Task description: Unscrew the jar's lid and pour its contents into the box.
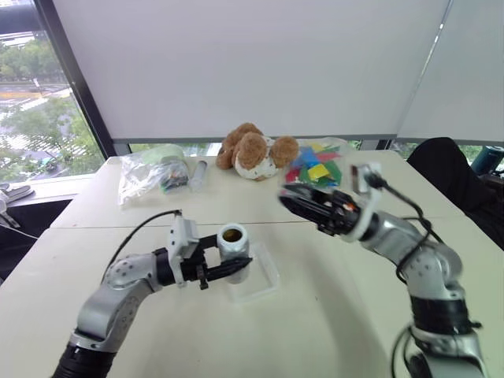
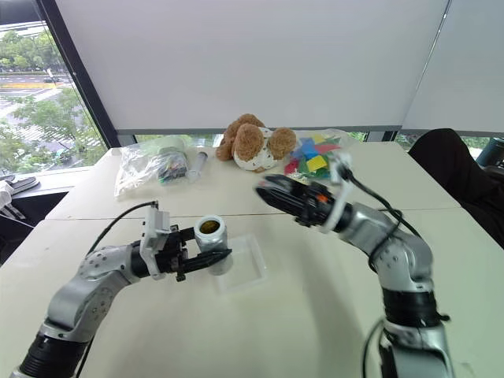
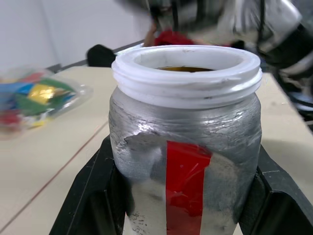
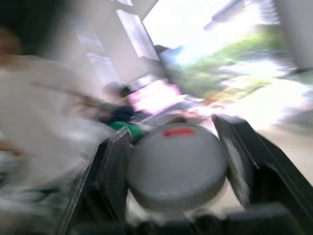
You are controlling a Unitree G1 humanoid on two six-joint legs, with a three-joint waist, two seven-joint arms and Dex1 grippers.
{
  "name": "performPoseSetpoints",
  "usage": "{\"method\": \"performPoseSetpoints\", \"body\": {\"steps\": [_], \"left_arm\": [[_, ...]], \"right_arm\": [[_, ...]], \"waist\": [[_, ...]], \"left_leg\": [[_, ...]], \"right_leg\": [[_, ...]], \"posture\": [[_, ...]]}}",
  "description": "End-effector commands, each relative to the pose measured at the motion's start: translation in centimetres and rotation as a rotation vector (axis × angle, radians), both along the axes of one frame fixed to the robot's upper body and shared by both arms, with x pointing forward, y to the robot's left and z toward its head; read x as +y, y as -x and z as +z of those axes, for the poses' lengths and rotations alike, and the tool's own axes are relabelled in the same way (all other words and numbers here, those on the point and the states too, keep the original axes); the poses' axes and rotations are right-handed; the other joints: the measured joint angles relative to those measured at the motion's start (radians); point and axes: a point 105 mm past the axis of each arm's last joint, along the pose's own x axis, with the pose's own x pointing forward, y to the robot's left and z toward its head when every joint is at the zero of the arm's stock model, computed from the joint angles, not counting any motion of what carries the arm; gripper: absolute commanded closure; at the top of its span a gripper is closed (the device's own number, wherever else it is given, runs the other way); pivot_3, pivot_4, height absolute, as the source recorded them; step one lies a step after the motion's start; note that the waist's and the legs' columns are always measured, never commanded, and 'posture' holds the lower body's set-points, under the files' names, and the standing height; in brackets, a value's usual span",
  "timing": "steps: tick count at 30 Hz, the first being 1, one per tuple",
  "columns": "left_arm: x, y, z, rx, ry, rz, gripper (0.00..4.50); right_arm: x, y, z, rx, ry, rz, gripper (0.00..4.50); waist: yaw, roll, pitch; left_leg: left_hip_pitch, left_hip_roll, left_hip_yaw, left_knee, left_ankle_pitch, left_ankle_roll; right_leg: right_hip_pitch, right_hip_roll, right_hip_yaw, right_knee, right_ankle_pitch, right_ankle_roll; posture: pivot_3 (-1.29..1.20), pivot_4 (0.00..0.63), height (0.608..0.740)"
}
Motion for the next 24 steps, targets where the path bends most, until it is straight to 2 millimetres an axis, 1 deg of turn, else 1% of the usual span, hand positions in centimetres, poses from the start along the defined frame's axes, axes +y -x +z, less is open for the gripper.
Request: {"method": "performPoseSetpoints", "body": {"steps": [1, 2, 3, 5, 7, 10, 12, 15, 17, 22, 23, 24], "left_arm": [[1.0, 0.0, 1.0, -0.018, 0.024, 0.015, 2.39], [1.2, 0.0, 1.0, -0.016, 0.024, 0.016, 2.39], [1.2, 0.0, 1.1, -0.015, 0.023, 0.015, 2.39], [1.6, -0.3, 1.1, -0.009, 0.024, 0.027, 2.39], [1.8, -0.5, 1.2, -0.005, 0.031, 0.038, 2.39], [2.1, -0.8, 1.3, 0.002, 0.044, 0.046, 2.39], [2.1, -1.0, 1.4, 0.008, 0.049, 0.045, 2.39], [2.0, -1.3, 1.6, 0.011, 0.048, 0.042, 2.39], [2.0, -1.6, 1.8, 0.001, 0.048, 0.051, 2.39], [2.5, -2.0, 2.1, 0.003, 0.056, 0.065, 2.39], [2.5, -2.0, 2.1, 0.005, 0.056, 0.065, 2.39], [2.6, -2.0, 2.1, 0.010, 0.057, 0.065, 2.39]], "right_arm": [[-4.3, -1.1, -0.8, -0.162, 0.120, -0.214, 2.20], [-5.2, -1.3, -1.7, -0.163, 0.143, -0.249, 2.20], [-5.7, -1.4, -2.1, -0.166, 0.153, -0.262, 2.20], [-8.2, -2.0, -5.5, -0.118, 0.224, -0.347, 2.20], [-9.9, -2.3, -8.0, -0.075, 0.262, -0.400, 2.20], [-11.1, -2.9, -10.1, -0.026, 0.263, -0.447, 2.20], [-12.3, -3.5, -11.2, 0.019, 0.230, -0.506, 2.20], [-13.1, -4.0, -12.7, 0.061, 0.223, -0.548, 2.20], [-13.4, -4.1, -13.3, 0.075, 0.213, -0.565, 2.20], [-13.8, -3.8, -14.1, 0.159, 0.149, -0.538, 2.20], [-13.8, -3.8, -14.0, 0.144, 0.156, -0.542, 2.20], [-14.0, -3.7, -13.8, 0.148, 0.139, -0.544, 1.70]], "waist": [[-0.008, 0.000, 0.000], [-0.011, 0.000, 0.000], [-0.013, 0.000, 0.000], [-0.015, 0.000, 0.000], [-0.012, 0.000, 0.000], [-0.012, 0.002, 0.001], [-0.014, 0.002, 0.001], [-0.013, 0.002, 0.001], [-0.013, 0.002, 0.001], [-0.012, 0.002, 0.001], [-0.012, 0.001, 0.001], [-0.012, 0.002, 0.001]], "left_leg": [[0.000, 0.000, 0.000, 0.000, 0.000, 0.000], [0.001, 0.000, 0.001, 0.000, 0.000, 0.000], [0.001, 0.001, 0.001, 0.000, 0.000, 0.000], [0.002, 0.001, 0.001, 0.000, 0.000, 0.000], [0.003, 0.002, 0.001, 0.000, 0.000, 0.000], [0.003, 0.001, 0.001, 0.000, 0.000, 0.000], [0.003, 0.001, 0.001, 0.000, 0.000, 0.000], [0.003, 0.001, 0.001, 0.000, 0.000, 0.000], [0.003, 0.001, 0.001, 0.000, 0.000, 0.000], [0.003, 0.001, 0.001, 0.000, 0.000, 0.000], [0.003, 0.001, 0.001, 0.000, 0.000, 0.000], [0.003, 0.001, 0.000, 0.000, 0.000, 0.000]], "right_leg": [[0.000, 0.000, 0.000, 0.001, 0.000, 0.000], [0.000, 0.000, 0.000, 0.001, 0.000, 0.000], [0.000, 0.001, 0.000, 0.001, 0.000, 0.000], [0.000, 0.001, 0.000, 0.002, 0.000, 0.000], [0.001, 0.002, 0.000, 0.002, 0.000, 0.000], [0.001, 0.002, 0.001, 0.002, 0.000, 0.000], [0.001, 0.002, 0.001, 0.002, 0.000, 0.000], [0.001, 0.002, 0.002, 0.002, 0.000, 0.000], [0.001, 0.002, 0.002, 0.002, 0.000, 0.000], [0.002, 0.002, 0.002, 0.002, 0.000, 0.000], [0.002, 0.002, 0.002, 0.002, 0.000, 0.000], [0.002, 0.002, 0.002, 0.002, 0.000, 0.000]], "posture": [[0.00, 0.150, 0.740], [0.00, 0.150, 0.740], [0.00, 0.150, 0.740], [0.00, 0.150, 0.740], [0.00, 0.150, 0.740], [0.00, 0.150, 0.740], [0.00, 0.150, 0.740], [0.00, 0.150, 0.740], [0.00, 0.150, 0.740], [0.00, 0.150, 0.740], [0.00, 0.150, 0.740], [0.00, 0.150, 0.740]]}}
